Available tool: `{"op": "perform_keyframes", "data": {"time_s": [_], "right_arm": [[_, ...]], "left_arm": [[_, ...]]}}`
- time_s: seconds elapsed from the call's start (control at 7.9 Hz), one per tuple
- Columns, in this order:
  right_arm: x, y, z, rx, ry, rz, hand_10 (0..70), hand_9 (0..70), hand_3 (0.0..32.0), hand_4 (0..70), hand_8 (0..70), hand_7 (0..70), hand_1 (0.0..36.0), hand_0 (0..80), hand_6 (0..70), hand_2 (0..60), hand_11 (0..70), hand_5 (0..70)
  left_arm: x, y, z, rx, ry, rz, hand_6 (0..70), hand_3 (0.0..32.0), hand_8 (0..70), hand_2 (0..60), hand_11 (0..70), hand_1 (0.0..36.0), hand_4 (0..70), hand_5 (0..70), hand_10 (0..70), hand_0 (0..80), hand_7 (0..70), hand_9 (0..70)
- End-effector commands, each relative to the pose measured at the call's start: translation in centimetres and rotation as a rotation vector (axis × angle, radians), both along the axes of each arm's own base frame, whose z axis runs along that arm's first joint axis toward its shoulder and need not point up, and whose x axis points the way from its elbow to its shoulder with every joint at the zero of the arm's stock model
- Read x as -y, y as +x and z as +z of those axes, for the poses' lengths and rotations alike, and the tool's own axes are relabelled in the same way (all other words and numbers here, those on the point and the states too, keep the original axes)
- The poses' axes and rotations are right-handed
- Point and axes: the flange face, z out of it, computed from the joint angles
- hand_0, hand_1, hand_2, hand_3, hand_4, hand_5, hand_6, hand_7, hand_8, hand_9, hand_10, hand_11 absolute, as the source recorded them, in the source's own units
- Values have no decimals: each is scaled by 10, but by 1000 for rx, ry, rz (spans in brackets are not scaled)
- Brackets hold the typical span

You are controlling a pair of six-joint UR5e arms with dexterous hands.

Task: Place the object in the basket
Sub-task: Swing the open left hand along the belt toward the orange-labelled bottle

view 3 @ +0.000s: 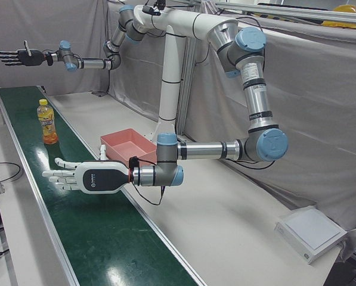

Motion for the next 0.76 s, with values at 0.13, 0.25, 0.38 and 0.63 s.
{"op": "perform_keyframes", "data": {"time_s": [0.13,0.25,0.38,0.63], "right_arm": [[0,1,-2,1,5,1,0,0,0,0,0,0,0,0,0,0,0,0],[0,1,-2,1,5,1,0,0,0,0,0,0,0,0,0,0,0,0],[0,1,-2,1,5,1,0,0,0,0,0,0,0,0,0,0,0,0],[0,1,-2,1,3,1,0,0,0,0,0,0,0,0,0,0,0,0]], "left_arm": [[4,14,-25,-17,11,19,15,56,87,0,140,126,132,235,86,546,15,84],[8,17,-53,-21,26,19,15,58,89,0,141,122,129,234,86,542,15,88],[13,20,-66,-20,31,15,14,58,90,0,141,121,129,233,86,539,14,89],[14,21,-69,-20,34,13,14,60,88,0,145,119,130,237,88,550,14,90]]}}
